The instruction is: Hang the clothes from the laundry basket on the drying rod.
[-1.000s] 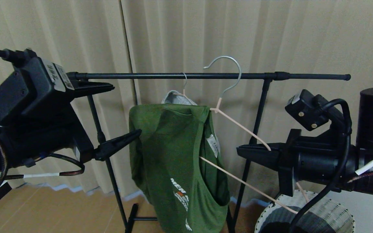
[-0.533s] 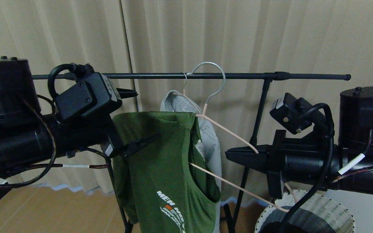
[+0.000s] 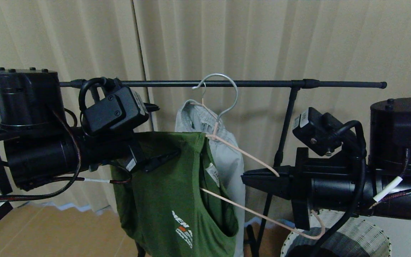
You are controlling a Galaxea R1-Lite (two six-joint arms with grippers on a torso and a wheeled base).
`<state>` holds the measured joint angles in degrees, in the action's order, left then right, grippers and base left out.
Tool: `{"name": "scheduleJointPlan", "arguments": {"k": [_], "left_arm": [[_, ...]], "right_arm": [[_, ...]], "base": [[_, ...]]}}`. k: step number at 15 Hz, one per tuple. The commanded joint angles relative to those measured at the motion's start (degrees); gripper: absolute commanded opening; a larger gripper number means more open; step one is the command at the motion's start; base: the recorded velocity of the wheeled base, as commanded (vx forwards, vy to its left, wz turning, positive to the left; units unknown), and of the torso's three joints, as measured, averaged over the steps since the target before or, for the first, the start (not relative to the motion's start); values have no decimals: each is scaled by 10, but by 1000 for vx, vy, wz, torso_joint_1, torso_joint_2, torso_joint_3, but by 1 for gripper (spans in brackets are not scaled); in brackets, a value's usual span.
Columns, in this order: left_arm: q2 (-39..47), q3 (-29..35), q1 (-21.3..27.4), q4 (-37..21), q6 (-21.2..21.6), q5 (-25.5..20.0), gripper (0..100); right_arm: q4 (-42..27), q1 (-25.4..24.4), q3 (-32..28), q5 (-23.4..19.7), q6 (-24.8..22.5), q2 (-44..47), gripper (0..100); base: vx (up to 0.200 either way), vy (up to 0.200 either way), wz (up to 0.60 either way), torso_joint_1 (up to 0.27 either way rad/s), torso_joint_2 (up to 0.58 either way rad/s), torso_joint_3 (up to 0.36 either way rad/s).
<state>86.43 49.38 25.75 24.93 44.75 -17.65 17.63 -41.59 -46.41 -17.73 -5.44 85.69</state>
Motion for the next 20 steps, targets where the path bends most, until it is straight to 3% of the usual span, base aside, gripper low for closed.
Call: {"name": "scheduleJointPlan", "arguments": {"k": [1, 11, 12, 15, 17, 20], "left_arm": [[1, -1, 0, 1, 0, -1, 0], [-9, -12, 0, 13, -1, 1, 0], [-9, -12, 0, 13, -2, 1, 0], [-9, -11, -1, 13, -4, 16, 0], [-12, -12, -2, 12, -8, 77, 0], [-20, -13, -3, 12, -41, 163, 0]], "right_arm": [[0, -5, 0, 0, 0, 0, 0], [21, -3, 9, 2, 0, -3, 0], [21, -2, 11, 3, 0, -3, 100], [21, 0, 19, 11, 1, -10, 100], [23, 21, 26, 40, 2, -24, 100], [26, 30, 70, 42, 1, -57, 100]], "base": [[0, 0, 0, 0, 0, 0], [0, 0, 0, 0, 0, 0], [0, 0, 0, 0, 0, 0], [0, 0, 0, 0, 0, 0], [0, 0, 0, 0, 0, 0], [0, 0, 0, 0, 0, 0]]}}
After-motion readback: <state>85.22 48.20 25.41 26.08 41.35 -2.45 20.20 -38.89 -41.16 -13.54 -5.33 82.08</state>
